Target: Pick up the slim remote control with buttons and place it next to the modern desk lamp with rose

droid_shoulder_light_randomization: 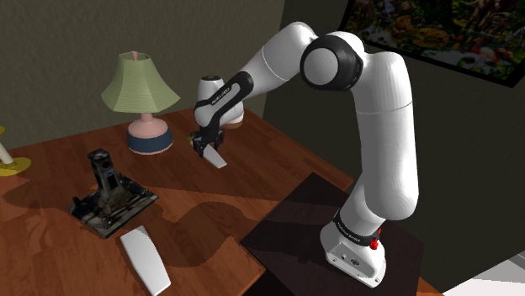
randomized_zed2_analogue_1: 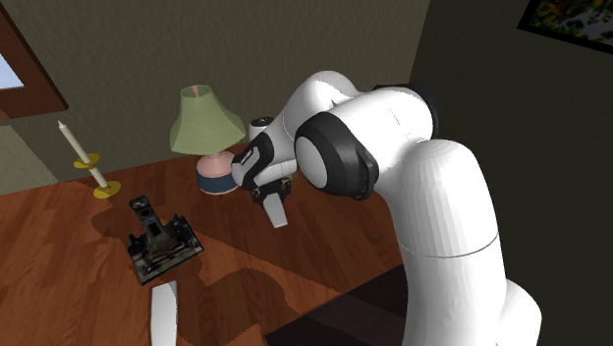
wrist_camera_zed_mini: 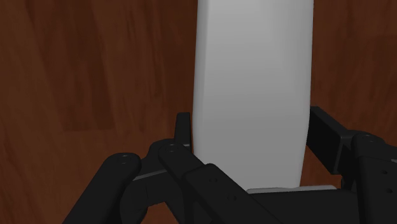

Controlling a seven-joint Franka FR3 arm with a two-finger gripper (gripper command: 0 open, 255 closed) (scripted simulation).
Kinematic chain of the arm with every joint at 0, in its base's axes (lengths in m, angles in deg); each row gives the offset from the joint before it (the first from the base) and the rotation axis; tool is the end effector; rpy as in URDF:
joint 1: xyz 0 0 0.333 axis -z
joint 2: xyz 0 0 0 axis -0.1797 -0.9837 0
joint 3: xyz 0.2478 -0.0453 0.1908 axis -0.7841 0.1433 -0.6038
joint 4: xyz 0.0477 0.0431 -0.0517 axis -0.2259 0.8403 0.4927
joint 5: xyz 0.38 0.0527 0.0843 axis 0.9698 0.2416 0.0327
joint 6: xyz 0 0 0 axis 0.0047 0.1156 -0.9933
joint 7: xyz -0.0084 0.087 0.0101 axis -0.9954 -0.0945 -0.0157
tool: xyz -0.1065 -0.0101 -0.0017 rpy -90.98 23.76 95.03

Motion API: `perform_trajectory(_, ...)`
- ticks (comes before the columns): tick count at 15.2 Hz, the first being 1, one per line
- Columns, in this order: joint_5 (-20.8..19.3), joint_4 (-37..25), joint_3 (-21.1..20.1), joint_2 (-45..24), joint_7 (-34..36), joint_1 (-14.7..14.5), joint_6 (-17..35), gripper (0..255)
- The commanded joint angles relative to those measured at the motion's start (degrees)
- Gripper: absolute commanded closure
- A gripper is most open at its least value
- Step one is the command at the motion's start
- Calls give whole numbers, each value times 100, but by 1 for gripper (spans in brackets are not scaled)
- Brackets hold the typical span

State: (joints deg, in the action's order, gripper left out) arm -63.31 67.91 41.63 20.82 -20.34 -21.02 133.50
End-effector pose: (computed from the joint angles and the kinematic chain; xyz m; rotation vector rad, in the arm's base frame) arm 0.6239 0.0802 0.2009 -3.1312 0.1376 -0.0112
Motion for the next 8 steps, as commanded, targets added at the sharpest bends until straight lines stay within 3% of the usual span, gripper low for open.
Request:
perform_trajectory(1, 11, -16, -11, -120, 3, -2, 110, 255)
perform_trajectory(8, 29, -55, -27, -342, -10, 9, 292, 255)
